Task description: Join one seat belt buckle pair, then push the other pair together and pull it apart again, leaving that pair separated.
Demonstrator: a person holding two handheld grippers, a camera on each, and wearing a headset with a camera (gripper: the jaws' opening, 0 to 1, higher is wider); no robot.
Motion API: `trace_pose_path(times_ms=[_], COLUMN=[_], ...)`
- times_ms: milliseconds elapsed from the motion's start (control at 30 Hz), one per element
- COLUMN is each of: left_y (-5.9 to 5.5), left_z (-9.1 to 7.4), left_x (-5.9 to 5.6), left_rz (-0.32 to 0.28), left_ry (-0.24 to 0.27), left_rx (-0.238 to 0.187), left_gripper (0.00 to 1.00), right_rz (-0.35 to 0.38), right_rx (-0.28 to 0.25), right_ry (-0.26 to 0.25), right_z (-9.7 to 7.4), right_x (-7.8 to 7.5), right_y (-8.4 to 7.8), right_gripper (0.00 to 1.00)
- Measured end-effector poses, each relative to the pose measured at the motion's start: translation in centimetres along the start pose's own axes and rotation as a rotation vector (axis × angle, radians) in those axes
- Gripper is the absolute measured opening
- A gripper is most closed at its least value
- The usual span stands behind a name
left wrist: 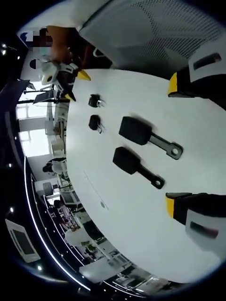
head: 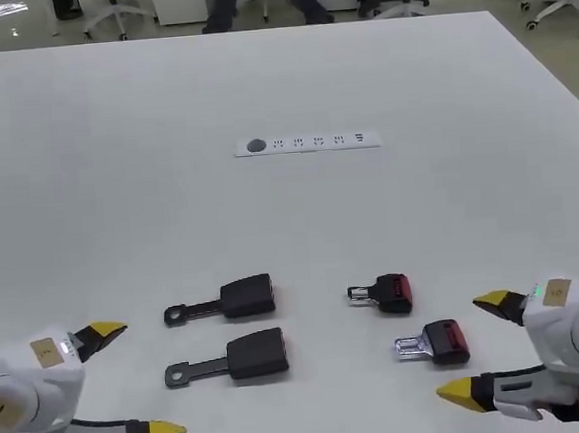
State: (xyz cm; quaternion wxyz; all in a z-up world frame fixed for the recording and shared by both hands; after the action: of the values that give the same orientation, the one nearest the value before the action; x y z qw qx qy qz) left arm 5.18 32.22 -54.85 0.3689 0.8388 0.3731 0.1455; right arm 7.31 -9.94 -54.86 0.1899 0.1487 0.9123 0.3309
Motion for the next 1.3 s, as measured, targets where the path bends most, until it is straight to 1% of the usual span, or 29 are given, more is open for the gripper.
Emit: trace_pose_path(times_ms=[100, 167, 200, 333, 400, 433, 467, 567, 633, 667, 700, 767, 867, 967, 1033, 1100, 1133, 1167, 1200, 1233, 1267, 1300], left_y=[0.1, 0.0, 0.4, 0.8, 1.3, 1.5, 1.7, 2.0, 2.2, 2.7, 2.9, 3.2, 3.4, 3.8, 3.5, 3.8, 3.7, 3.7, 3.9, 3.9, 3.9, 3.9], left_z=[0.5, 0.9, 1.1, 2.0, 2.4, 2.7, 3.0, 3.8, 4.5, 4.9, 5.1, 5.7, 6.6, 7.3, 7.7, 8.0, 8.3, 8.5, 8.7, 8.8, 9.1, 9.2], left_x=[0.1, 0.3, 0.2, -0.1, -0.4, -0.6, -0.7, -0.6, -0.4, -0.5, -0.5, -0.6, -0.6, -0.8, -0.3, -0.5, -0.3, -0.3, -0.4, -0.4, -0.3, -0.2], left_rz=[0.011, 0.009, 0.000, 0.008, 0.014, 0.020, 0.023, 0.036, 0.046, 0.053, 0.058, 0.072, 0.092, 0.097, 0.107, 0.115, 0.112, 0.107, 0.102, 0.110, 0.130, 0.139], left_ry=[-0.009, -0.012, -0.018, -0.040, -0.068, -0.086, -0.091, -0.097, -0.105, -0.115, -0.123, -0.141, -0.165, -0.205, -0.215, -0.233, -0.243, -0.252, -0.261, -0.263, -0.264, -0.266], left_rx=[0.017, 0.025, 0.026, 0.045, 0.043, 0.051, 0.056, 0.068, 0.077, 0.077, 0.077, 0.080, 0.086, 0.093, 0.099, 0.104, 0.107, 0.107, 0.107, 0.116, 0.130, 0.135], left_gripper=[0.79, 0.78, 0.77, 0.73, 0.69, 0.68, 0.67, 0.67, 0.65, 0.64, 0.63, 0.63, 0.60, 0.55, 0.54, 0.52, 0.50, 0.49, 0.49, 0.47, 0.44, 0.44], right_rz=[-0.018, -0.030, -0.036, -0.059, -0.068, -0.074, -0.079, -0.092, -0.100, -0.102, -0.105, -0.114, -0.126, -0.143, -0.155, -0.166, -0.158, -0.161, -0.176, -0.188, -0.189, -0.196], right_rx=[0.003, 0.007, 0.010, 0.031, 0.036, 0.039, 0.043, 0.049, 0.053, 0.058, 0.066, 0.074, 0.090, 0.102, 0.113, 0.127, 0.136, 0.138, 0.140, 0.147, 0.152, 0.155], right_ry=[0.010, 0.017, 0.019, 0.040, 0.050, 0.055, 0.066, 0.078, 0.094, 0.102, 0.116, 0.119, 0.121, 0.133, 0.139, 0.156, 0.185, 0.201, 0.210, 0.221, 0.222, 0.220], right_z=[0.4, 0.7, 0.8, 1.3, 1.4, 1.4, 1.6, 2.0, 2.2, 2.3, 2.5, 2.6, 2.8, 3.2, 3.4, 3.6, 3.7, 3.8, 3.9, 4.1, 4.1, 4.0], right_x=[-0.3, -0.6, -0.7, -1.0, -1.1, -1.1, -1.2, -1.4, -1.5, -1.5, -1.5, -1.6, -1.7, -2.0, -2.3, -2.5, -2.5, -2.5, -2.5, -2.7, -2.8, -2.9], right_y=[0.0, -0.1, -0.1, -0.3, -0.1, -0.1, -0.2, -0.3, -0.5, -0.6, -0.7, -0.7, -0.9, -1.2, -1.4, -1.6, -1.7, -1.8, -1.8, -1.9, -1.9, -1.8], right_gripper=[0.66, 0.66, 0.66, 0.65, 0.64, 0.63, 0.62, 0.61, 0.59, 0.58, 0.56, 0.56, 0.57, 0.55, 0.55, 0.52, 0.51, 0.49, 0.47, 0.45, 0.45, 0.45])
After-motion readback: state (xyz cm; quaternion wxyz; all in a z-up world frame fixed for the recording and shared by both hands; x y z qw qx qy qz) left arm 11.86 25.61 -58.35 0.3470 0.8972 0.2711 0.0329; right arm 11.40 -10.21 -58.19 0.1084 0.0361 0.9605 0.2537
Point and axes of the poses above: the centre of the closed fingertips' face, and the gripper's own axes: z roughly forward along the fingers, x roughly to its left, y roughly out of its top, the point moved 10 cm from there along -z, roughly backward along the fingers, and after that the axes turned 12 degrees about -z, right-handed, at the moved point
